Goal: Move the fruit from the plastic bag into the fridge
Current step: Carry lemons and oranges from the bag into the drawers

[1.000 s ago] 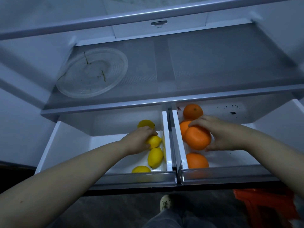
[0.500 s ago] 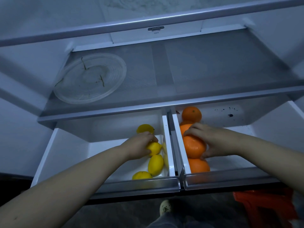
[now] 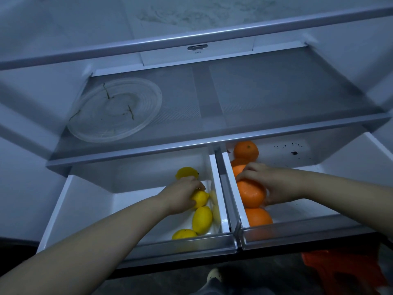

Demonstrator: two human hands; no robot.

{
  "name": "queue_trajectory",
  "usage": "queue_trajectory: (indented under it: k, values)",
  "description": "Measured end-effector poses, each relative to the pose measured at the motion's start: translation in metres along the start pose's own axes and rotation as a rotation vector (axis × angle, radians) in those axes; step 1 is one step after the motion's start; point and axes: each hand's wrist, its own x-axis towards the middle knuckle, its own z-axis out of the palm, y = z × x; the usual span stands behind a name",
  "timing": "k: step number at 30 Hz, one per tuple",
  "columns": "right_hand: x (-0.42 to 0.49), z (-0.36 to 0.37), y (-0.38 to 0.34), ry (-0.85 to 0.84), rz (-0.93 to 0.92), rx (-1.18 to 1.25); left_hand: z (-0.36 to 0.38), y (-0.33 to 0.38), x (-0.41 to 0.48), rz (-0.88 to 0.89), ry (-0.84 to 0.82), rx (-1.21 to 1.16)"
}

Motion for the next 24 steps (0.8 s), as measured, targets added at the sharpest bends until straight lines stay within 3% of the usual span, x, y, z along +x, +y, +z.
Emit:
queue_trajectory:
  k: [8,15,24]
  values:
    - [0.005,-0.006,0.001,-0.055,0.038,-0.114,-0.001,-0.001,0.001,-0.008,-0.001,0.040]
    - [0.006,0.003,0.004,-0.021,0.080,-0.015,0.000,-0.002,0.001,-0.018,0.001,0.056]
    - [0.002,-0.008,-0.011,-0.036,0.092,-0.090,-0.001,-0.003,0.002,-0.040,0.003,0.047]
